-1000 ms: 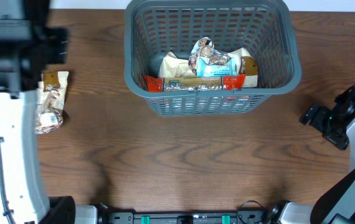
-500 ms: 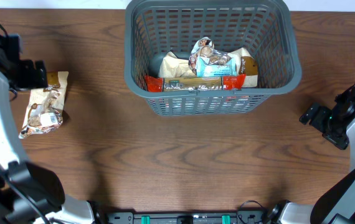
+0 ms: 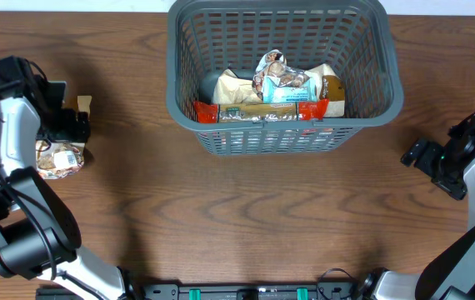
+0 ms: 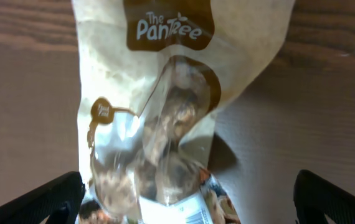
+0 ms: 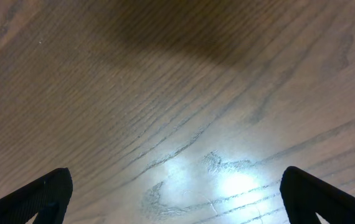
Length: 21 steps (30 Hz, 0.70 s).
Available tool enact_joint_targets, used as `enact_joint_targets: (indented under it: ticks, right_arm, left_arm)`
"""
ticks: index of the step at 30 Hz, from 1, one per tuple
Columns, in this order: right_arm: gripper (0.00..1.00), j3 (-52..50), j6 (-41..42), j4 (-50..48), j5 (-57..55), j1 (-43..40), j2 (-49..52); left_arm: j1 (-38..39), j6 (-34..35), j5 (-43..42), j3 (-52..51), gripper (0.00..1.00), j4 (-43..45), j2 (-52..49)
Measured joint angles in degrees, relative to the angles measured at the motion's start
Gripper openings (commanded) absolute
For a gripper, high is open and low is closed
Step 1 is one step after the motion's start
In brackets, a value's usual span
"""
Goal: Pack container
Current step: 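Move the left gripper to the PaperTree bag and grasp it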
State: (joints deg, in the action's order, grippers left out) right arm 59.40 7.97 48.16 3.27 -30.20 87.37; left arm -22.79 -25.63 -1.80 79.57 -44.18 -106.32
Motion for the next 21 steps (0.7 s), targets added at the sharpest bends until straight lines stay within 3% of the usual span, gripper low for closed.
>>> enact_joint_targets:
  ticks: [7,20,21]
  right_arm:
    - [0.99,0.0,-0.8,0.0,0.0,0.0,0.0]
    - [0.99,0.0,-1.6,0.2,0.0,0.2,0.0]
    - [0.99,0.0,-1.7,0.2,0.0,0.2,0.0]
  left_arm:
    - [-0.5,-3.2,0.0,-1.4,0.99,5.5,-2.9]
    - [-2.6,-4.2,-1.1,-1.2,0.99,7.1,-10.4]
    - [-2.6,-4.2,-1.1,-1.2,0.95,7.1,-10.4]
